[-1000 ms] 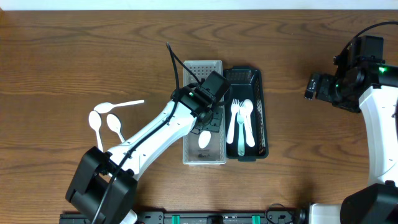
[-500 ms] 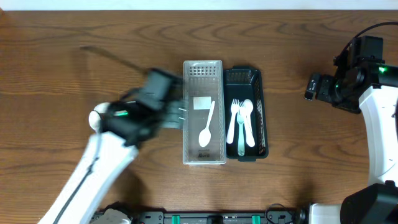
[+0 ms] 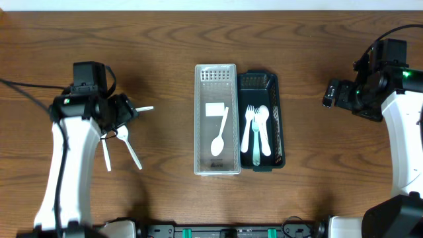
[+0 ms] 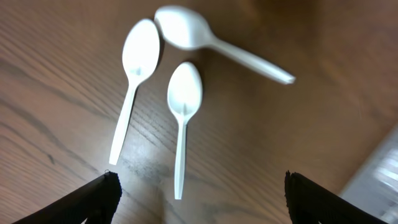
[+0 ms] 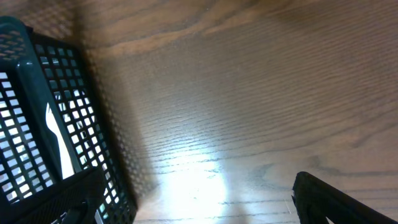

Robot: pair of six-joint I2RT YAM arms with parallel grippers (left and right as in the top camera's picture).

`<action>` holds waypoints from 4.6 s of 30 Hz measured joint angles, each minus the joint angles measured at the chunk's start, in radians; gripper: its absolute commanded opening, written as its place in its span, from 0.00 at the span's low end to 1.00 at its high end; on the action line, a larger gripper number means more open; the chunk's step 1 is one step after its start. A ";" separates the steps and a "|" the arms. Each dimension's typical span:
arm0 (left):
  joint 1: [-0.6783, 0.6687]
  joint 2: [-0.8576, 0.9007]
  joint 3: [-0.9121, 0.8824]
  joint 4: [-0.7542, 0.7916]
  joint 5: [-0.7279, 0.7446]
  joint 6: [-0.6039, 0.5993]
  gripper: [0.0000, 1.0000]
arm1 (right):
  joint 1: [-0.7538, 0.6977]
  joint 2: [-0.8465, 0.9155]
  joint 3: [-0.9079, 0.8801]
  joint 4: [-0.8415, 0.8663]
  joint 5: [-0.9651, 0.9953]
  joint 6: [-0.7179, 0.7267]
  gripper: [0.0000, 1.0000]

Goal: Pack container
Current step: 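Move left gripper back to the spoons and grasp another white spoon, then lower the spoon into the white basket and open the left gripper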

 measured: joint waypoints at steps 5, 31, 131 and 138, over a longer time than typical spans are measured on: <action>0.023 0.122 -0.059 0.071 0.033 0.000 0.87 | 0.000 0.000 0.000 -0.002 -0.001 0.000 0.99; 0.023 0.388 -0.124 0.229 0.112 0.106 0.87 | 0.000 0.000 0.000 -0.008 -0.001 -0.003 0.99; -0.625 0.063 0.275 0.026 0.076 0.119 0.81 | 0.000 0.000 0.000 -0.025 0.000 -0.030 0.99; -0.459 -0.218 0.275 0.030 0.043 0.149 0.88 | 0.000 0.000 -0.001 -0.025 0.000 -0.034 0.99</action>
